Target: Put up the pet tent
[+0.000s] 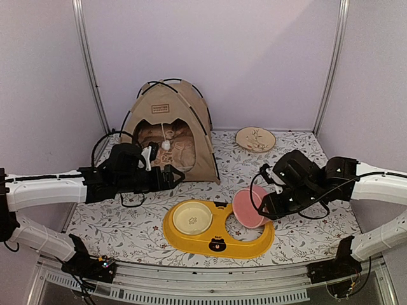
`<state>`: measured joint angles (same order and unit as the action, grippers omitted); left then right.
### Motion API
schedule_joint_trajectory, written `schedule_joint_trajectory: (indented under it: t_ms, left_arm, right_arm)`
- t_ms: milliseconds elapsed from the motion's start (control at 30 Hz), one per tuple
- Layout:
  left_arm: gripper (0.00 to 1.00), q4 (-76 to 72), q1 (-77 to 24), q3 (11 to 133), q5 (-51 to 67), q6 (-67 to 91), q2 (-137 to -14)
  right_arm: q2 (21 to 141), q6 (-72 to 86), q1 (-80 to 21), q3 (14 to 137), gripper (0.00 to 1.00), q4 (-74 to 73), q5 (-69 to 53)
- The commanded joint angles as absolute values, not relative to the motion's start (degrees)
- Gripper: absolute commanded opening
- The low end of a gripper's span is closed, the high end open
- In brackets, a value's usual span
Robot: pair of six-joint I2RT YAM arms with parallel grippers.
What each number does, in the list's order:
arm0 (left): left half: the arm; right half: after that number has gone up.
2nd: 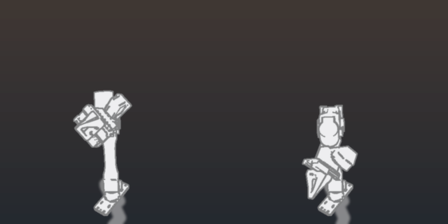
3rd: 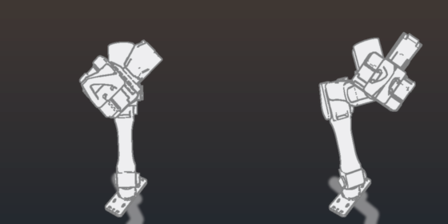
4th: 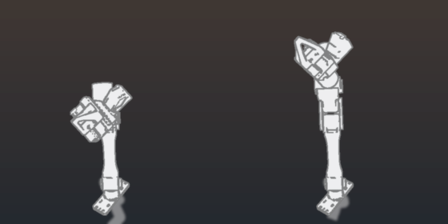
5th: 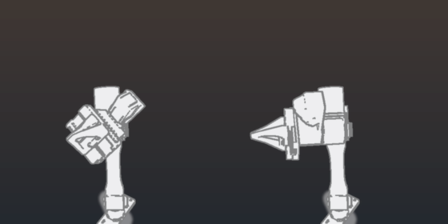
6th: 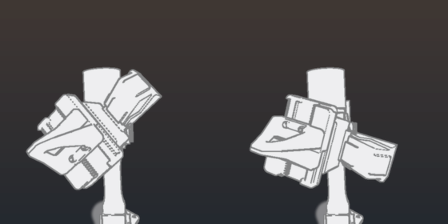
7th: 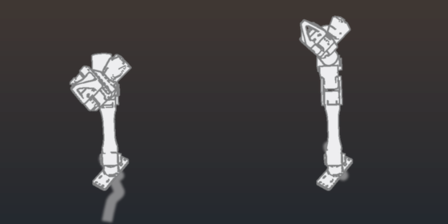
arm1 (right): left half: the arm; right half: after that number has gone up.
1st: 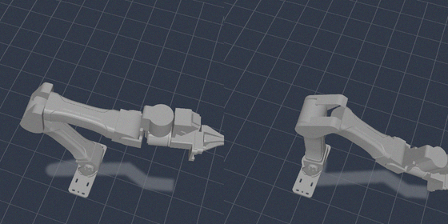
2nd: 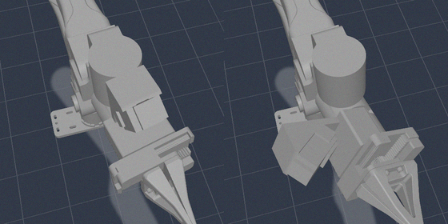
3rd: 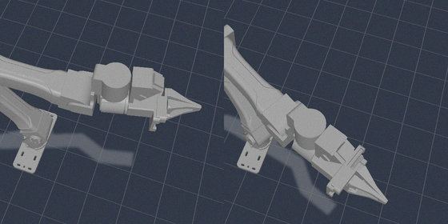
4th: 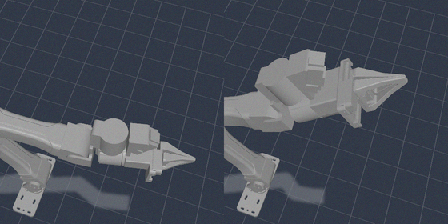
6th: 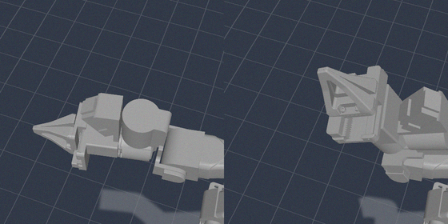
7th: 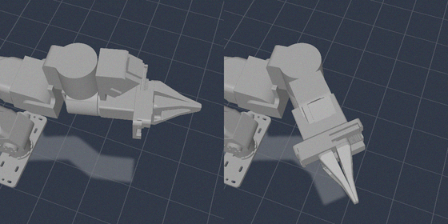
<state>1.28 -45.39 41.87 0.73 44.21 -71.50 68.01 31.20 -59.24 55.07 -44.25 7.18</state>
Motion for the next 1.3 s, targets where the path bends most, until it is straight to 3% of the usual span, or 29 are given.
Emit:
schedule_joint_trajectory:
  t_ms: [0, 233, 667, 1033, 1267]
  left_arm:
    - [0.99, 1.3, -44.3, 40.4, 0.2, 44.6, -69.9]
    - [0.99, 1.5, -44.1, 40.5, 0.3, 44.6, -69.9]
    - [0.99, 1.1, -44.0, 40.4, 0.5, 45.3, -69.7]
    - [1.00, 0.0, -44.1, 40.4, 1.3, 45.6, -70.7]
    - [0.99, -0.4, -44.1, 40.0, 1.6, 46.0, -70.7]
  right_arm:
    - [67.9, 30.0, -60.0, 58.5, 0.00, -47.0, 7.4]
    - [74.6, 27.6, -60.3, 59.8, 0.00, -47.6, 7.9]
    - [85.7, 28.7, -55.3, 63.1, 0.00, -51.2, 32.1]
    - [77.9, 15.7, -51.7, 62.8, 0.00, -32.4, 11.8]
    - [76.9, 16.6, -51.7, 68.1, 0.00, -39.5, 16.7]
